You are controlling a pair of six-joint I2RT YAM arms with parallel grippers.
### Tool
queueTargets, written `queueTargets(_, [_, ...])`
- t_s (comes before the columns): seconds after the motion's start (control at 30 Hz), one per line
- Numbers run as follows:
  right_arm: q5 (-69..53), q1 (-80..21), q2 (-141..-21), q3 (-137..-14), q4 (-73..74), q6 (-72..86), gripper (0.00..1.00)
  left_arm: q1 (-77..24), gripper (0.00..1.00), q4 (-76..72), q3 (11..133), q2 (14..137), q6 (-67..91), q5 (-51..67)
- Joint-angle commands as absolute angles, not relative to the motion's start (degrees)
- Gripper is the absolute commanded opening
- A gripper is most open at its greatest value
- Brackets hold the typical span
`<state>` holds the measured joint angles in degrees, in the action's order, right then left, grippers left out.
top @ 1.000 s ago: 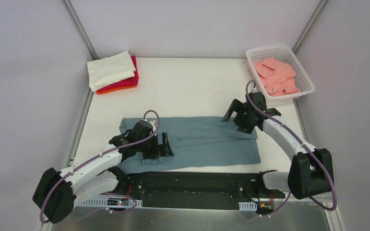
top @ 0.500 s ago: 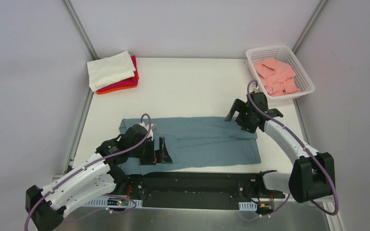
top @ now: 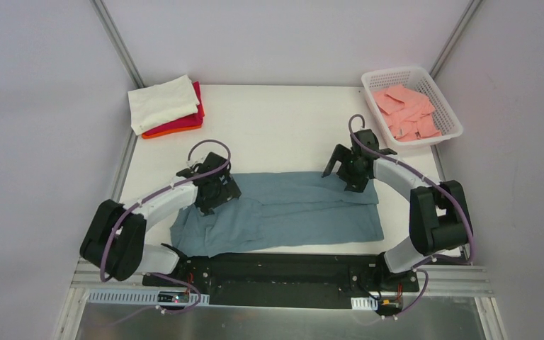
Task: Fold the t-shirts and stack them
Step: Rotate the tshirt 90 degrees
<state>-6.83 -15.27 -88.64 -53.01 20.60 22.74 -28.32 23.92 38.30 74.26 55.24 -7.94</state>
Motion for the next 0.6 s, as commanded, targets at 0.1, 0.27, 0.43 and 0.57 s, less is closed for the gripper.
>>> queueTargets(0.1, [-8.95, -15.6, -82.38, -46.73, 23.02, 26.86, 0.99, -22.59, 0.99, 12.66, 53.89, 96.2, 50.22, -6.48])
queueTargets(0.27, [-11.97, -18.96, -71.72, -38.52, 24.8, 28.8, 0.99, -21.18, 0.99, 13.62, 81.27, 118.86, 45.13, -0.78])
queueTargets(0.43, [-9.23, -28.7, -68.19, -37.66, 28.34, 30.4, 0.99, -21.11, 0.99, 17.4, 121.79, 146.57, 47.22, 14.94])
queueTargets(0.57, [-12.79, -36.96, -73.17, -38.23, 27.76, 29.19, 0.99, -21.39, 0.99, 14.46, 150.84, 165.09, 55.51, 21.4])
